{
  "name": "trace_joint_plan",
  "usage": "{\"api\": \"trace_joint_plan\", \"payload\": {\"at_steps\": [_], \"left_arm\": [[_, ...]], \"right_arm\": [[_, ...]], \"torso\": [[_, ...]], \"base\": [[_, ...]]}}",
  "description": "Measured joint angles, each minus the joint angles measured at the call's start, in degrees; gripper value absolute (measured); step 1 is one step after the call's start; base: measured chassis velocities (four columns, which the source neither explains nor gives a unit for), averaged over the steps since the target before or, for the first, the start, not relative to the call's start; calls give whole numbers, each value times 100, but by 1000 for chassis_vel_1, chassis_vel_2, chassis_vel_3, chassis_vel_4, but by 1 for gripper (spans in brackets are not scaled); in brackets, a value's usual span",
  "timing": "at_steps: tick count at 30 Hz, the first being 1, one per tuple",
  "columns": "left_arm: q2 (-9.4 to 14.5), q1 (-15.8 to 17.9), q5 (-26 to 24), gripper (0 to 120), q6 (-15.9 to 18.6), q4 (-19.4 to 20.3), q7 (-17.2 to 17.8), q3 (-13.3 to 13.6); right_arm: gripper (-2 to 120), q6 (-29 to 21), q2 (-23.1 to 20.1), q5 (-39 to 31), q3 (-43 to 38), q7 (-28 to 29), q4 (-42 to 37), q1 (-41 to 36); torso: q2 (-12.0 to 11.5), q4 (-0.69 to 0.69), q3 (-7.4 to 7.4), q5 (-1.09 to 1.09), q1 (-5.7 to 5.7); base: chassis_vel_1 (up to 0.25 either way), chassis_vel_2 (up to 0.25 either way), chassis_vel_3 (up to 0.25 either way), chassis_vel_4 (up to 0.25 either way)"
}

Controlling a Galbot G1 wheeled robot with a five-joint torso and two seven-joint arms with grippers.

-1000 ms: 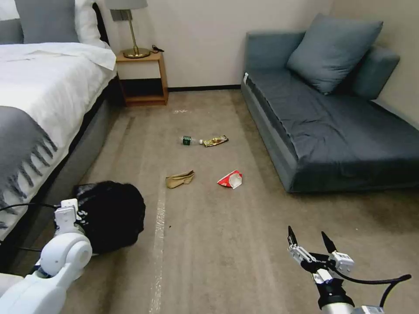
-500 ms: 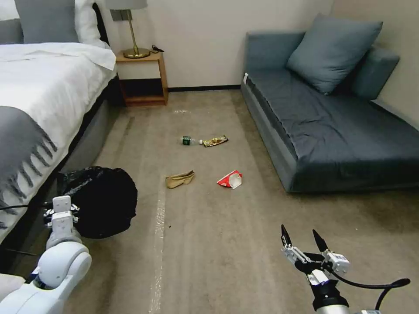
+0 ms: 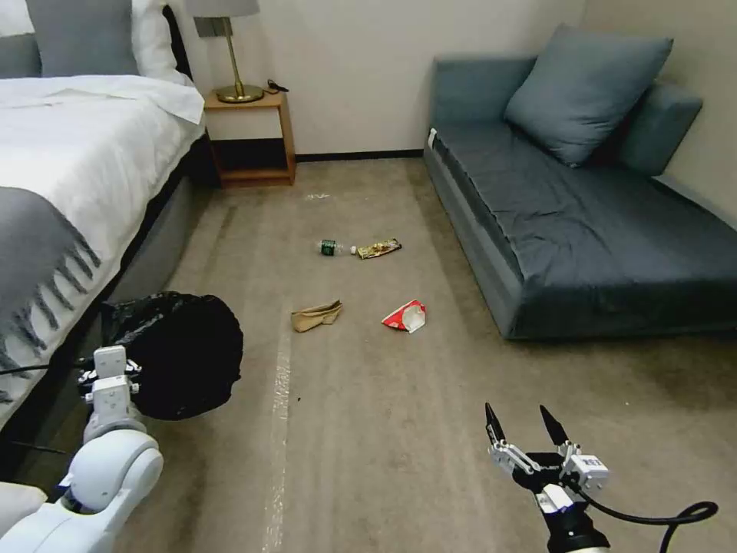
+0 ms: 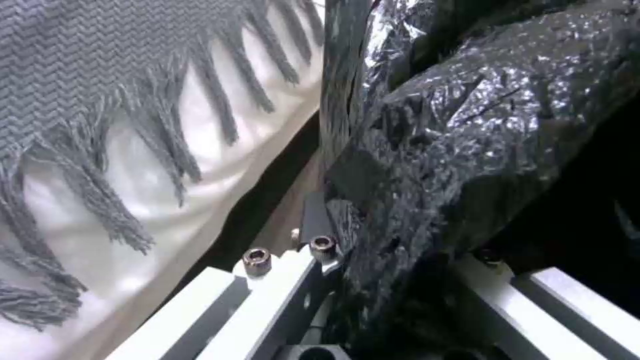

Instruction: Pick up the trash bin, then pick up the garbage on the floor and place it into the trash bin.

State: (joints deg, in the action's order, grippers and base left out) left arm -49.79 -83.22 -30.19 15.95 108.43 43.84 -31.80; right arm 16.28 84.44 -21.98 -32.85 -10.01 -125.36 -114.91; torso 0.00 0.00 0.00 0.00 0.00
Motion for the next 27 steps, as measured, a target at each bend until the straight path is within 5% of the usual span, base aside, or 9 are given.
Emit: {"api": "trace_joint_plan", "payload": {"at_steps": [27], "left_arm": [[-242, 226, 112, 3, -355, -316, -19, 146]], "right_arm": [[100, 63, -482, -42, 44, -137, 901, 627]], "torso": [[0, 1, 0, 1, 0]], "base": [[-70, 71, 72, -70]]}}
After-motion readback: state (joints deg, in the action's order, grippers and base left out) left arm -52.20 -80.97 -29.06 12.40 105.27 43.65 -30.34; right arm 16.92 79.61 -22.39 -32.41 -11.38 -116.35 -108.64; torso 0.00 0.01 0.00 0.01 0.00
